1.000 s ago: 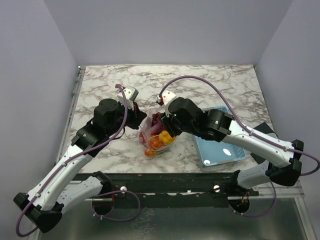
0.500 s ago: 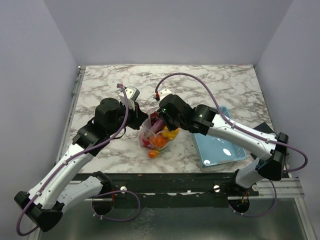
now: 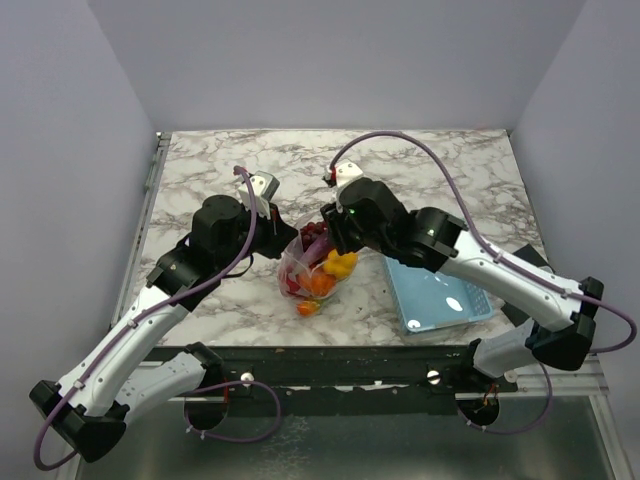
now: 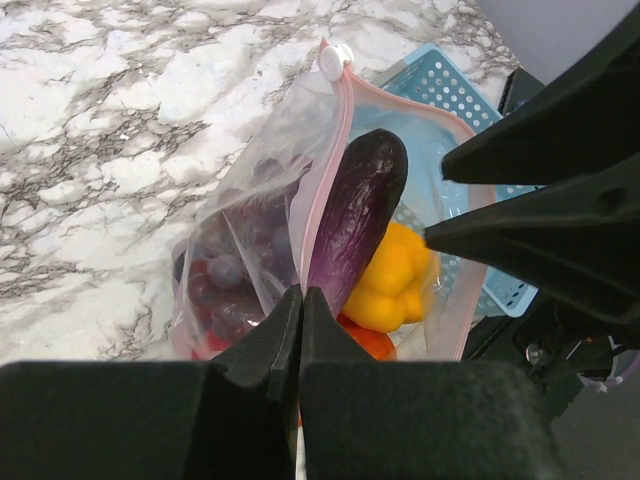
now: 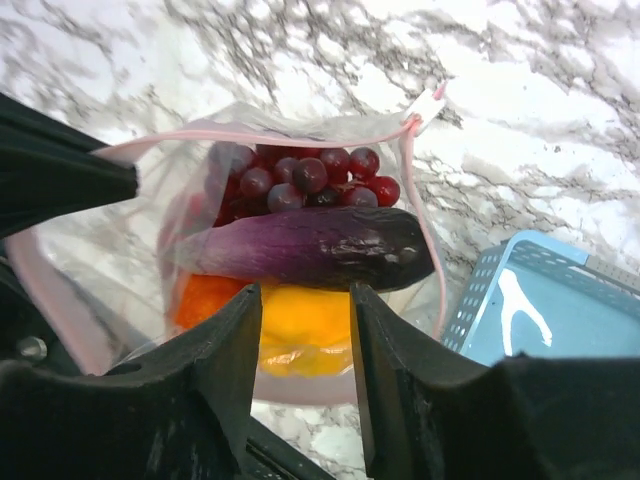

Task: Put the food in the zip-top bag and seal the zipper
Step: Place the fake vegetable in the zipper food storage bag, then zip the zipper food storage bag at the center of the board.

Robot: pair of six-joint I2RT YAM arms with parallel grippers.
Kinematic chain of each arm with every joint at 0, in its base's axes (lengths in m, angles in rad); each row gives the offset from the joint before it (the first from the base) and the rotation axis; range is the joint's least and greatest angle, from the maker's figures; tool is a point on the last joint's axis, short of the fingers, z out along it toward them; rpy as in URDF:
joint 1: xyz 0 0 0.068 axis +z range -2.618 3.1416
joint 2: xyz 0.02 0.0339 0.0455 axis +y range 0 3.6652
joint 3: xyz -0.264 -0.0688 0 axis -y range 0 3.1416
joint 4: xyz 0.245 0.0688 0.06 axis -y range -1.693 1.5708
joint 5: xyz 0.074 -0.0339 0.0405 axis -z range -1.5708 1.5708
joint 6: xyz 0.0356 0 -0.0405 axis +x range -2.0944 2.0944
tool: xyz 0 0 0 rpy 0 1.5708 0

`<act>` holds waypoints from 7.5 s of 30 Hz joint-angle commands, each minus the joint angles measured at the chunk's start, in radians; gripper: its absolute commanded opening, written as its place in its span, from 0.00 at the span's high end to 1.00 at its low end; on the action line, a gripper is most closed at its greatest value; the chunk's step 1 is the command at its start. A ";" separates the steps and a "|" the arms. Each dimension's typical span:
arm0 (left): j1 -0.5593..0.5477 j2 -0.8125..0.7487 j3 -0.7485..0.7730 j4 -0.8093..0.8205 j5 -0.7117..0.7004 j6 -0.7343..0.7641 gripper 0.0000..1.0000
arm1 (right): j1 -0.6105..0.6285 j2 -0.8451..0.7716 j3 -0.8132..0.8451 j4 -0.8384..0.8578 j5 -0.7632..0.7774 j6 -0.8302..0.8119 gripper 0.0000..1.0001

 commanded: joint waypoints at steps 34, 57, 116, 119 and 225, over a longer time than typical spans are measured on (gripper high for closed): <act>-0.002 0.128 0.311 -0.263 0.174 0.223 1.00 | 0.002 -0.288 -0.068 -0.005 -0.006 -0.512 0.38; -0.146 0.018 0.227 -0.328 0.331 0.306 1.00 | 0.002 -0.532 -0.410 0.075 -0.590 -0.964 0.37; -0.171 0.064 0.214 -0.330 0.250 0.276 1.00 | 0.240 -0.605 -0.727 0.589 -0.445 -0.782 0.99; -0.170 0.037 0.195 -0.328 0.207 0.256 1.00 | 0.240 -0.599 -0.662 0.552 -0.430 -0.754 0.99; -0.339 0.066 0.239 -0.377 0.460 0.379 1.00 | 0.240 -0.551 -0.434 0.375 -0.300 -0.380 0.53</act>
